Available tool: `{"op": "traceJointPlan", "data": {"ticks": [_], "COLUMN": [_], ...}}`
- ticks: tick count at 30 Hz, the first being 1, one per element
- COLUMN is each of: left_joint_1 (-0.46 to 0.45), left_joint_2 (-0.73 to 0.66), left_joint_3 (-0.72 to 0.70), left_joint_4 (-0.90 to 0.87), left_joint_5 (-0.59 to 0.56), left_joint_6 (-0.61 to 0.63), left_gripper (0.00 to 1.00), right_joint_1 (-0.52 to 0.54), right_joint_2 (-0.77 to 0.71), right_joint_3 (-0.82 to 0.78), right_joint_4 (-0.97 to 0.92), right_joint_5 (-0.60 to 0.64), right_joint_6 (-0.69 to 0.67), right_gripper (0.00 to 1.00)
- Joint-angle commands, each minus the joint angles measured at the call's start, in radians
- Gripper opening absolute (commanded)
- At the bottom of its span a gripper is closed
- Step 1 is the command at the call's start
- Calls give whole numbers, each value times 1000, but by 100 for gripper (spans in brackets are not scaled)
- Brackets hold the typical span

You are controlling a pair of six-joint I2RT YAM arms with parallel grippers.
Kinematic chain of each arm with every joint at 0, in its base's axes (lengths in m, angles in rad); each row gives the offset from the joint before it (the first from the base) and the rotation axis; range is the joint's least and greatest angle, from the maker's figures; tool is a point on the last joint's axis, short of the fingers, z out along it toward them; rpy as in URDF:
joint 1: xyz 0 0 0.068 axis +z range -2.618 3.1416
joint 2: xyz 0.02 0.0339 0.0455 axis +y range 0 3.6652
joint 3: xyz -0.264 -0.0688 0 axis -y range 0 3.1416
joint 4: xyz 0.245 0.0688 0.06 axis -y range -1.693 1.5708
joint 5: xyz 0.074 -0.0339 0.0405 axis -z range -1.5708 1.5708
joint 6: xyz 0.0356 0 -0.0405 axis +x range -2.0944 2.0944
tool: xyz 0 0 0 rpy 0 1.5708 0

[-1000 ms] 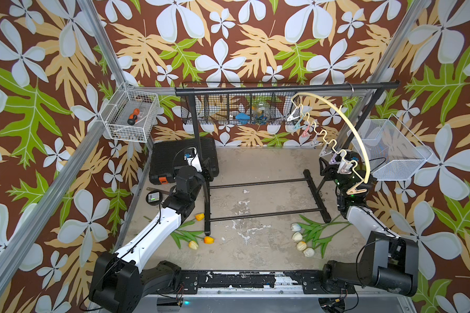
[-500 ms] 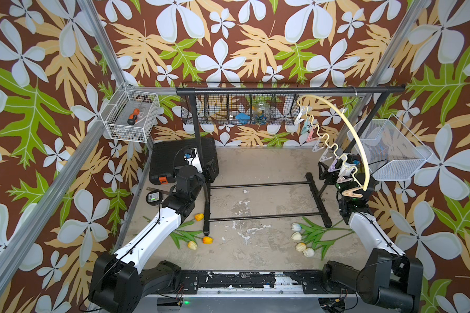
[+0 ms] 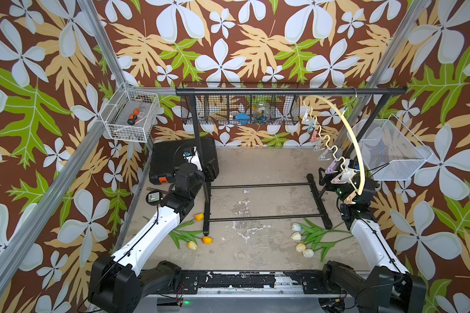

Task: Dry the flowers on a clothes hanger
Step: Adjust the clothesline at the center of the board, then pick up the flower at the center of the board.

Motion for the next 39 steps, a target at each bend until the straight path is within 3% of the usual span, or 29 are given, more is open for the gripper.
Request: {"op": "traceJointPlan", "data": {"ticks": [1, 10, 18, 26, 32, 39], "left_joint_1": [-2, -3, -14, -193, -283, -351], "left_joint_2": [-23, -102, -176, -255, -268, -260], "left_joint_3": [11, 7, -24, -14, -24, -81], "left_joint_4": [-24, -120, -166, -249, -296, -306], "left_joint_5": [-16, -82, -95, -174, -181, -156], "left_joint_6": [-26, -48, -74, -64, -62, -47], "left_gripper": [69, 74, 75, 74, 72, 66], "right_joint_1": [3, 3, 3, 3, 3, 5], "right_joint_2": [-35, -153, -181, -188, -224, -281], "right_joint_3": [-4, -78, -71, -79, -103, -169], "right_joint_4": [-85, -171, -387, -675, -779, -801], "right_joint_5": [50, 236, 430, 517, 505, 405], "right_joint_6": [14, 178, 399, 597, 615, 606], "right_gripper": [88, 88, 85, 78, 78, 78]}}
